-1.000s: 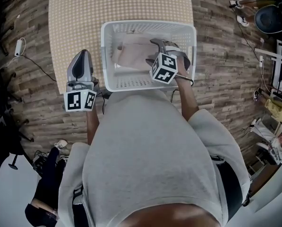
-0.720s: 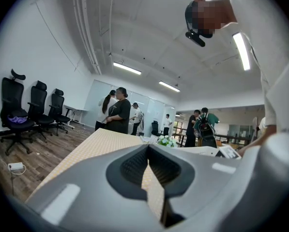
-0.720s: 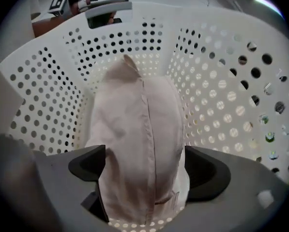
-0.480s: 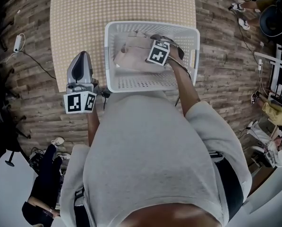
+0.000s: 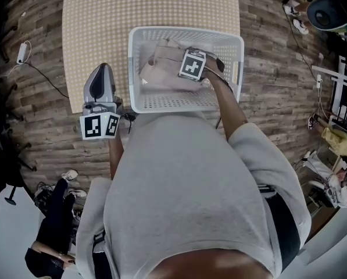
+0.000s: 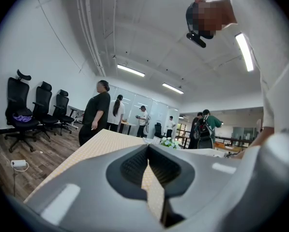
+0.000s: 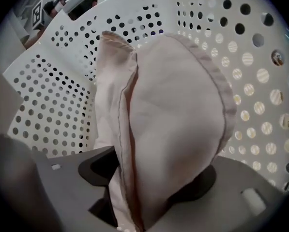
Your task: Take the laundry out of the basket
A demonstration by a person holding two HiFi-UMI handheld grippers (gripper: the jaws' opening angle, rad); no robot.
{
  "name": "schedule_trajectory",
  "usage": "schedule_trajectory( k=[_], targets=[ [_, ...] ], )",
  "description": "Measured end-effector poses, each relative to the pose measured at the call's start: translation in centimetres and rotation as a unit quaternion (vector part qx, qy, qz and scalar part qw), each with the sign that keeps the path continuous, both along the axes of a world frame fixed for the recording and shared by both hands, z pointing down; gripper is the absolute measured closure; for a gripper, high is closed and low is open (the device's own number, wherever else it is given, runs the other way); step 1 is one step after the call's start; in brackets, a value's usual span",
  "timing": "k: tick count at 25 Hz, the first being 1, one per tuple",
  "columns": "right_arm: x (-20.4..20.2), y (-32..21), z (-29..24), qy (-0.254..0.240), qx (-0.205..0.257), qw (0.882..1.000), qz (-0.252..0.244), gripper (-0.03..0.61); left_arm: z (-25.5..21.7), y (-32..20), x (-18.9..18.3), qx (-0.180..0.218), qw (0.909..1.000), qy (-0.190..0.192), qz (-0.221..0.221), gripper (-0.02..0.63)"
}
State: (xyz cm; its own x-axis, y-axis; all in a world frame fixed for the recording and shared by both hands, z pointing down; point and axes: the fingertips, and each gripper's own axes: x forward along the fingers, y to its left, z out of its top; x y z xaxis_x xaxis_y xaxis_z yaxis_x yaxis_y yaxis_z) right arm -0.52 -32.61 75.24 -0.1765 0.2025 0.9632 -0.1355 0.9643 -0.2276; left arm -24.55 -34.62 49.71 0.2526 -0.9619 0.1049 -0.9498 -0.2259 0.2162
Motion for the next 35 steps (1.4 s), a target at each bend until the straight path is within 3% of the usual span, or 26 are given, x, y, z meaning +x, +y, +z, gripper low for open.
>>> schedule_trajectory(
  k=[1,2,4,15,23,35],
  targets=[
    [0.0,0.4,-0.2,-0.003,-0.014,1.000,0.001,0.256,-0.1,0.0,0.1,0.001,1.0000,0.000,0.000,0.604],
    [0.1,0.8,-0.3,-0.005,-0.028,1.000,0.003,0.357,-0.2,-0.1,0.1,0.002,1.0000,0.000,0.000,0.604],
    [0.1,1.5,-0.5,-0.009,-0.039,0.999,0.003,0.393,-0.2,0.0,0.1,0.004,1.0000,-0.001,-0.001,0.604],
    [-0.4,2.3,-1.7,-0.053,0.004,0.998,0.013,0.430,-1.1,1.2,0.7,0.016,0.9999,-0.004,0.005,0.604],
    [-0.3,1.3,-3.9,-0.077,0.064,0.995,0.026,0.437,-2.6,2.2,1.9,0.035,0.9992,-0.008,0.018,0.604],
    [0.2,-1.8,-11.5,-0.127,0.214,0.966,0.076,0.437,-5.8,4.6,4.5,0.079,0.9960,-0.014,0.041,0.604]
  ],
)
